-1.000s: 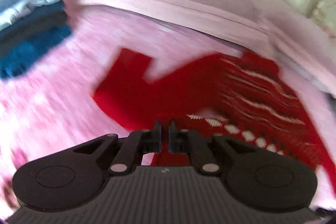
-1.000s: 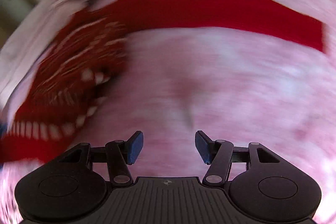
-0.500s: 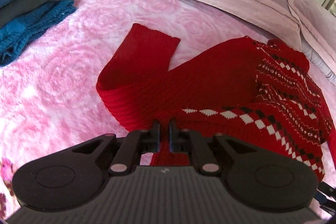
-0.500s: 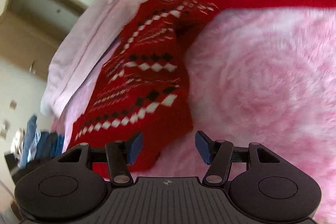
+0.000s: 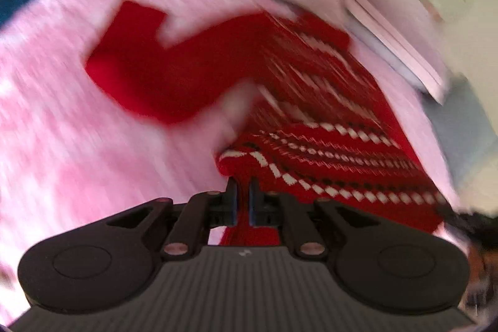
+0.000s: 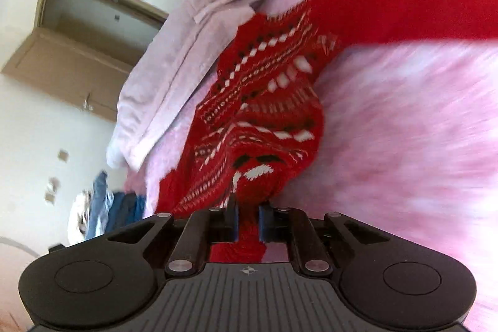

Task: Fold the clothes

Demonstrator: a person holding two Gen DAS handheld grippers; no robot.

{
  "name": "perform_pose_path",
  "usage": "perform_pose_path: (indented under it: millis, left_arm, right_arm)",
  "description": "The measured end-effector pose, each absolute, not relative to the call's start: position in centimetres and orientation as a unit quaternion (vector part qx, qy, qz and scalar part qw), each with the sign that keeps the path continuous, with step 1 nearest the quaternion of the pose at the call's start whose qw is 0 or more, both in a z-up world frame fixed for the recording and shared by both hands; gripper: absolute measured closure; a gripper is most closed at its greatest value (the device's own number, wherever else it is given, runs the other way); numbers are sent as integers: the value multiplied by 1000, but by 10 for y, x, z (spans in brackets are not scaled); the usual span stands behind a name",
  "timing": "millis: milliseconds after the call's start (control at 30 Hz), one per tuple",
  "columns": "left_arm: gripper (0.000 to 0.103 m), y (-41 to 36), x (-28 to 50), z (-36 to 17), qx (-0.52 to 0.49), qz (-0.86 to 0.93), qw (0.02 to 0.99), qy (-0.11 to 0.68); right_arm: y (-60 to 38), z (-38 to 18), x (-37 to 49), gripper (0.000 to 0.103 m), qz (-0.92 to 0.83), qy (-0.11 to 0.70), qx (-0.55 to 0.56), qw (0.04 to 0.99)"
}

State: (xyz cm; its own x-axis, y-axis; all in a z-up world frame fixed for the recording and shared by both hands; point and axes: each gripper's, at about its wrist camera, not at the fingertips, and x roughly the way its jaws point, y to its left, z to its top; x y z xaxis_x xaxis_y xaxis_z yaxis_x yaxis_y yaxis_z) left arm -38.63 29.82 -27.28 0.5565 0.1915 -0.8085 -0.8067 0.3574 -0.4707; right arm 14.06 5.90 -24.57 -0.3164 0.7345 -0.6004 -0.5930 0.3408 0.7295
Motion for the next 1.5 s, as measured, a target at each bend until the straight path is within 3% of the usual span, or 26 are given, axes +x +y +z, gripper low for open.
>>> perform_pose_path:
  millis: [133, 333, 400, 433, 467, 500, 667, 700, 733, 767, 833, 867, 1000, 1033, 1067, 1133, 1167, 1200, 1400, 1500]
  left_arm:
    - [99, 232, -375, -295, -502, 297, 722, 372]
    - [98, 194, -354, -338, -469, 350, 677, 446]
    - [95, 194, -353, -336, -462, 350, 676, 455]
    - [93, 194, -353, -333, -460, 350, 675, 459]
    - [91, 194, -354, -331, -454, 352, 675, 463]
    - [89, 193, -356, -329, -446, 356, 675, 467]
    - [86, 193, -360, -337, -483, 367, 661, 440]
    - [98, 193, -359, -340, -497, 365, 659, 429]
    - [100, 192, -356, -339, -498, 365, 661, 426]
    - [100, 192, -353, -337, -492, 365, 666, 427]
    - [101, 189, -349, -328, -473, 366, 681, 423]
    - [101, 187, -351, -319, -463, 367, 692, 415]
    - [97, 188, -362, -329, -447, 377, 660, 472]
    - [97, 190, -362, -332, -432, 381, 650, 495]
    - [97, 195, -365, -328, -421, 387, 652, 497]
    - [85, 209, -373, -316, -406, 400, 666, 482]
    - [76, 215, -377, -310, -399, 406, 672, 473]
    - [74, 226, -384, -304, -399, 419, 675, 458]
    - [72, 323, -416, -293, -400, 547, 655, 335]
    - [70, 381, -419, -294, -360, 579, 656, 324]
  right_arm:
    - [-1, -233, 156, 93, 505, 611, -13, 609]
    - [-21, -286, 154, 93, 381, 664, -91, 637]
    - [-18, -295, 149, 81, 362, 666, -109, 643]
    - [-17, -296, 145, 58, 357, 666, -124, 644]
    - [-17, -294, 141, 44, 358, 663, -140, 642]
    - [-19, -291, 137, 41, 364, 659, -156, 639]
    - [-27, -289, 125, 41, 393, 635, -165, 645]
    - [-25, -293, 122, 41, 398, 631, -163, 645]
    - [-24, -298, 119, 48, 402, 625, -166, 649]
    - [-23, -299, 116, 67, 404, 618, -173, 652]
    - [-26, -294, 115, 93, 412, 613, -171, 652]
    - [-31, -289, 116, 93, 416, 621, -154, 646]
    - [-39, -282, 109, 92, 416, 635, -176, 626]
    - [-33, -290, 109, 88, 407, 647, -192, 616]
    - [-28, -297, 109, 66, 393, 659, -214, 605]
    - [-20, -296, 109, 57, 388, 658, -239, 599]
    - [-18, -291, 113, 57, 381, 655, -238, 607]
    - [-18, -285, 120, 57, 371, 652, -228, 621]
    - [-3, -268, 176, 57, 252, 638, -135, 715]
    - [18, -266, 192, 56, 231, 648, -68, 722]
